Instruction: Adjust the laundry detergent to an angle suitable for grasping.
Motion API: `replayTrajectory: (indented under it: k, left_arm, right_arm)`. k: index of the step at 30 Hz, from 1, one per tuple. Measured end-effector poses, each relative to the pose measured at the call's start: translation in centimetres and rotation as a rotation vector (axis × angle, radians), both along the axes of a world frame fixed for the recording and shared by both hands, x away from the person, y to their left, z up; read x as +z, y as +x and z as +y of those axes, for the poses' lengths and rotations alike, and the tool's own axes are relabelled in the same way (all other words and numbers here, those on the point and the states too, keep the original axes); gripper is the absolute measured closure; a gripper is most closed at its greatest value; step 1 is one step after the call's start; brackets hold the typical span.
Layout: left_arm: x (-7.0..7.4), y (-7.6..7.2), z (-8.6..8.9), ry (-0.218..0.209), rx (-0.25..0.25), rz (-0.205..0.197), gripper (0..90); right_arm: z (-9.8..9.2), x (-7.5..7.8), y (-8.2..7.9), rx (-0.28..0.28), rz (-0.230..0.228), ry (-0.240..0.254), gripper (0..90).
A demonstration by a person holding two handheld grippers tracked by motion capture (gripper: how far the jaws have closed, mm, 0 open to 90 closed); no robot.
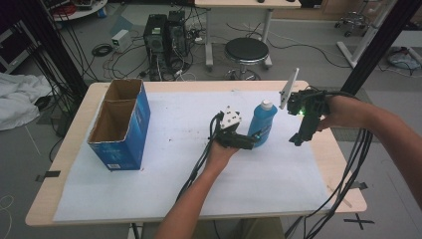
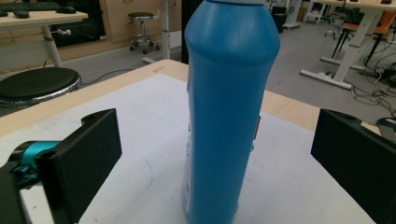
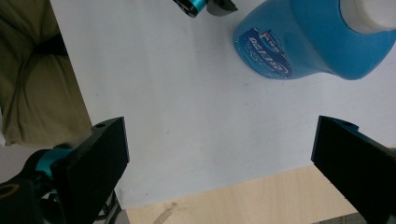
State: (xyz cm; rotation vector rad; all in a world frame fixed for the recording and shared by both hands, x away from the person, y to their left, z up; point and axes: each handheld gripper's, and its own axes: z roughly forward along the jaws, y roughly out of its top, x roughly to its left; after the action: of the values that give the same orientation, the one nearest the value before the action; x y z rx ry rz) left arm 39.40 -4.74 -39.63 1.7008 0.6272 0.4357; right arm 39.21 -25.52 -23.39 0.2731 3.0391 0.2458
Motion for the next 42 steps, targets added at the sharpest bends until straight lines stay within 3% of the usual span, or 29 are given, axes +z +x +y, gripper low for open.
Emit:
replayTrajectory:
  k: [31, 42]
  left_arm:
    - [-2.3, 2.4, -4.8, -0.019, 0.011, 0.027, 1.7]
    - [-2.3, 2.6, -4.9, -0.024, 0.023, 0.023, 7.4]
  right_arm:
    - [-0.4, 0.2, -0.2, 0.006, 0.003, 0.008, 3.1]
    - [-0.6, 0.2, -0.4, 0.006, 0.003, 0.015, 3.1]
